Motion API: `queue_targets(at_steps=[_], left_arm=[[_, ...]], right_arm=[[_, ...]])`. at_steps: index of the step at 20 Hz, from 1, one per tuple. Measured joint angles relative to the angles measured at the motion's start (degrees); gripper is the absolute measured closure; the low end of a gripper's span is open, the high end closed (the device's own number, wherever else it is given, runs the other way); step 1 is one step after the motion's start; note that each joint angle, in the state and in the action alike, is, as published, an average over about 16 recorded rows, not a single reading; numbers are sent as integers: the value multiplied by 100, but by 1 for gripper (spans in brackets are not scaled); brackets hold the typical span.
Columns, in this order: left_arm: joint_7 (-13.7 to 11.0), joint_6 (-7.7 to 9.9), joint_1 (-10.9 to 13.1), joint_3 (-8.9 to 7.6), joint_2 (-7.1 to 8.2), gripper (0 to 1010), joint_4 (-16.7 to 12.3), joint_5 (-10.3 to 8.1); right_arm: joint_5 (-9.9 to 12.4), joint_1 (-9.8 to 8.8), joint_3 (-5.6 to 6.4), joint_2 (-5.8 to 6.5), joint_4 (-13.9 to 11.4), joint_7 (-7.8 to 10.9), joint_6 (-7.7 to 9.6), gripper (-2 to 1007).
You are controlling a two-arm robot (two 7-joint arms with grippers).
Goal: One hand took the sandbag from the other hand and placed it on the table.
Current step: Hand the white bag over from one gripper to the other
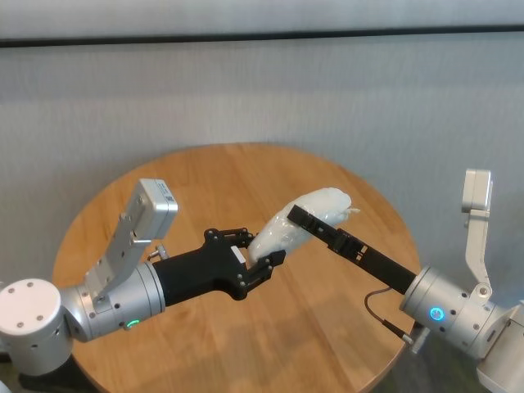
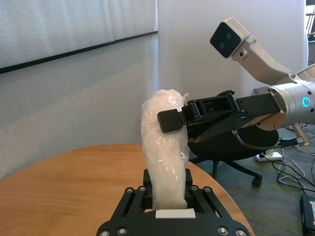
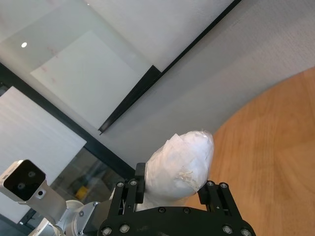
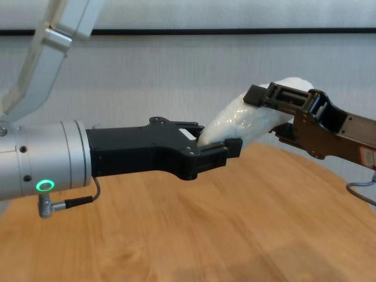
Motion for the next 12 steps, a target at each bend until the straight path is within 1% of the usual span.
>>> queue_targets(at_steps=[12], left_arm=[[0, 0, 0, 0, 0, 653, 0, 0]], right_arm=[[0, 0, 0, 0, 0, 0, 0, 417]])
